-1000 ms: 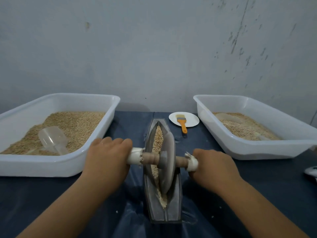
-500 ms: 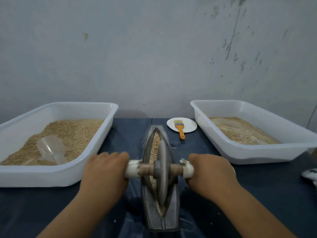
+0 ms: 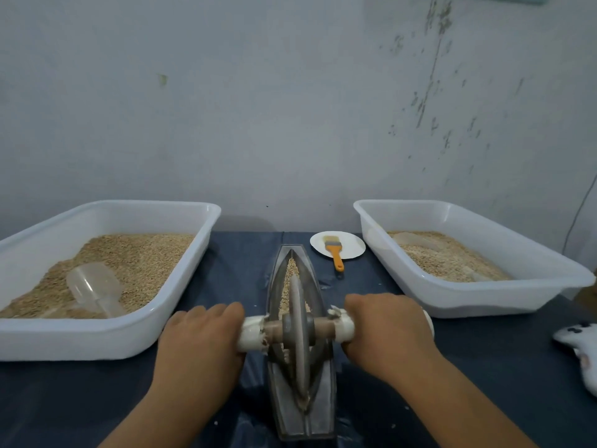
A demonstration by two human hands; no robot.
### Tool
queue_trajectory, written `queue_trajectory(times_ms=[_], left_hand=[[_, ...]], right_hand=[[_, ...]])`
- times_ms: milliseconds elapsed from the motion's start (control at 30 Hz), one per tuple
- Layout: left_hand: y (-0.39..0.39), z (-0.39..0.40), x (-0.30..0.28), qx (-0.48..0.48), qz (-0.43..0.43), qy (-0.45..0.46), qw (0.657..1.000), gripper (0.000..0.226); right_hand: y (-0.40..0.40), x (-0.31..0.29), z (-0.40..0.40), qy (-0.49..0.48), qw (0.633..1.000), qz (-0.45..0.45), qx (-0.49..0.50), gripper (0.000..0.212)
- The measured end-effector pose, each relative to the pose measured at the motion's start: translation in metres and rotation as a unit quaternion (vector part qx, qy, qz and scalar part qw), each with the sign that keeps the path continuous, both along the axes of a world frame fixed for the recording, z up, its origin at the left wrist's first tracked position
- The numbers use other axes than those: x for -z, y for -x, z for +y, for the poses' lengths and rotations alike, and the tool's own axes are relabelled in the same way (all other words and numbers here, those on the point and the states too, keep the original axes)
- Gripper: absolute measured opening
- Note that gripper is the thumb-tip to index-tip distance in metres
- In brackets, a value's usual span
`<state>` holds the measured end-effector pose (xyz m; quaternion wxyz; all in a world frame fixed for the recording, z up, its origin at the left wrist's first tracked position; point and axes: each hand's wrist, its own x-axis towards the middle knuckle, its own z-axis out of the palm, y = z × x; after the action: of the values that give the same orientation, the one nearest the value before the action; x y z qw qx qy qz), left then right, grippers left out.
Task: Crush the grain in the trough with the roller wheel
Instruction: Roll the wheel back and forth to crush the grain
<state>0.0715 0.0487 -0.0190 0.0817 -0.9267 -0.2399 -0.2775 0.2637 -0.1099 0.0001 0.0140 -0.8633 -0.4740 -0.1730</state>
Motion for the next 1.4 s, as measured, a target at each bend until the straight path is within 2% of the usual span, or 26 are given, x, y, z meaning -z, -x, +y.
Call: queue_trajectory(times_ms=[133,233,433,600,700,867,900,967,1033,1133,1300,1400], left_hand=[[-0.015,0.005,-0.014,-0.057,0.057,0.021,0.997,0.016],[-0.025,0.007,-0.022,-0.078,0.080,0.020,0.994,0.011],[0.000,-0.009,-0.007,-0.014,0.001,-0.010,1.000,0.035],[-0.013,-0.003,-0.015,-0.039,0.037,0.020,0.998,0.029],[-0.017,-0.003,-0.017,-0.035,0.028,0.014,0.999,0.028],[-0.002,-0.013,-0.008,-0.014,-0.022,-0.010,1.000,0.037],[-0.002,-0.012,-0.007,-0.015,-0.020,-0.009,1.000,0.037],[-0.006,-0.006,-0.008,-0.018,-0.002,-0.004,1.000,0.036],[-0.014,-0.002,-0.013,-0.029,0.028,0.011,0.999,0.031],[-0.021,-0.001,-0.019,-0.056,0.033,0.013,0.998,0.023],[-0.005,-0.014,-0.008,-0.018,-0.027,0.000,0.999,0.036],[-0.007,-0.007,-0.002,-0.034,-0.021,0.023,0.999,0.036]], right_hand=[[-0.007,-0.007,0.012,0.022,0.996,0.081,0.012,0.015],[-0.007,-0.007,0.014,0.016,0.995,0.100,0.020,0.013],[0.007,0.009,-0.011,-0.031,0.999,0.004,0.023,0.026],[0.005,0.005,0.000,-0.032,0.999,0.034,0.022,0.019],[0.001,0.005,0.002,-0.042,0.998,0.049,0.021,0.020],[0.010,0.013,-0.010,-0.090,0.995,-0.042,-0.018,0.046],[0.011,0.012,-0.011,-0.095,0.994,-0.052,-0.014,0.046],[0.007,0.012,-0.006,-0.070,0.996,-0.050,0.006,0.036],[0.002,0.010,0.000,-0.056,0.998,-0.010,0.026,0.025],[0.000,0.010,0.005,-0.064,0.997,0.014,0.034,0.022],[0.009,0.016,-0.008,-0.103,0.994,-0.035,-0.007,0.047],[0.006,0.013,-0.003,-0.086,0.995,-0.046,-0.016,0.045]])
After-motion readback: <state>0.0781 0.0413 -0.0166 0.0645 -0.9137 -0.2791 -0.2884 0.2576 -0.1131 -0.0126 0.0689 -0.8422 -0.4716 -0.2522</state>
